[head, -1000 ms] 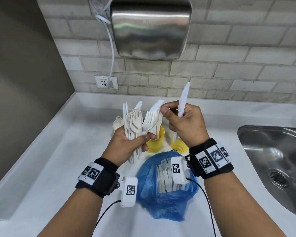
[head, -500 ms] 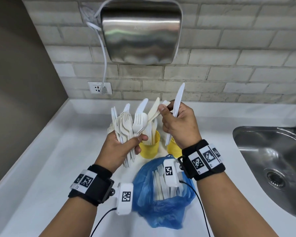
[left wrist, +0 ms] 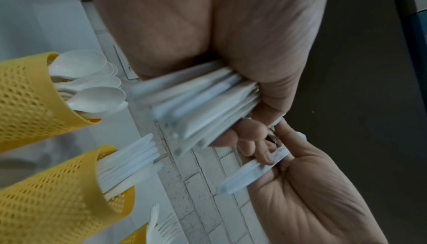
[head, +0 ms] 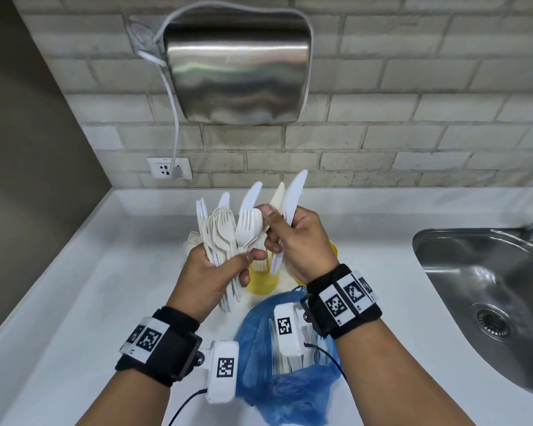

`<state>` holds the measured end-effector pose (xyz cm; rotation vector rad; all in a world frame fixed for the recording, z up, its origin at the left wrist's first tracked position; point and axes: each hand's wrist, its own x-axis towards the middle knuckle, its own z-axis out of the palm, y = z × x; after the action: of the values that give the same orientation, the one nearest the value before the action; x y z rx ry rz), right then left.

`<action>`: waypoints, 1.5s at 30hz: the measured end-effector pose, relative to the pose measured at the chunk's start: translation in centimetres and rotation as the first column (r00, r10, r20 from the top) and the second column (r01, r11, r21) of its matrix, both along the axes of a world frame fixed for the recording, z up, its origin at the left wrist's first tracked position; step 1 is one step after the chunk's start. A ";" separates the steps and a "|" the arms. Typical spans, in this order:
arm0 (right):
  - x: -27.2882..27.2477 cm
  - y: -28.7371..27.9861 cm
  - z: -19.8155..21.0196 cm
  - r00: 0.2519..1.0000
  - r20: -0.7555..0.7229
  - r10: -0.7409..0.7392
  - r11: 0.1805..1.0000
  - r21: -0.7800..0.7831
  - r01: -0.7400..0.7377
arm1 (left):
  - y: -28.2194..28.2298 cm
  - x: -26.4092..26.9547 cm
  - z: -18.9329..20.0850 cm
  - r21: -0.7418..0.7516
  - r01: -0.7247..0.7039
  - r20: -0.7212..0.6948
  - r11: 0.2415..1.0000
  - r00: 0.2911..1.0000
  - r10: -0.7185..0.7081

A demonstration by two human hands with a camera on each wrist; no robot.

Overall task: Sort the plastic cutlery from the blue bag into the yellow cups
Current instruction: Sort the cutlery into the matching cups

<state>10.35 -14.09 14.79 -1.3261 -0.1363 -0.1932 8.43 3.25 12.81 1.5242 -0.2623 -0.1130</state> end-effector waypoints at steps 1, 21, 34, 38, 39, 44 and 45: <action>0.1 0.0 -0.2 1.000 -0.002 -0.008 1.000 -0.007 0.008 | -0.1 0.0 0.1 0.009 0.012 0.000 1.000 1.000 -0.012; -1.2 -2.6 2.9 0.996 0.036 0.077 0.996 -0.049 -0.075 | -0.1 -0.5 1.3 0.247 0.141 0.039 0.959 0.987 -0.155; -1.4 -1.8 3.7 0.992 0.118 0.048 0.996 -0.080 -0.039 | -0.3 -0.7 2.4 0.242 0.226 -0.044 0.944 0.974 -0.222; -1.2 -1.9 3.1 0.994 0.103 0.027 0.999 0.029 -0.030 | -0.1 -0.8 2.6 0.248 0.222 -0.038 0.943 0.975 -0.219; -1.1 -1.9 2.9 0.995 0.097 0.036 0.999 0.005 -0.036 | -0.1 -0.8 2.6 0.251 0.223 -0.041 0.942 0.975 -0.220; -0.4 -2.1 1.8 0.996 0.031 0.080 0.993 -0.092 -0.077 | -0.1 -0.7 2.7 0.275 0.214 -0.043 0.937 0.977 -0.210; -0.4 -2.0 1.8 0.994 0.028 0.104 0.990 -0.097 -0.101 | -0.1 -0.7 2.7 0.284 0.216 -0.045 0.934 0.976 -0.212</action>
<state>9.95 -16.13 16.60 -1.4073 -0.2433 -0.1228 7.74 3.18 15.53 1.7799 -0.4148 -0.3474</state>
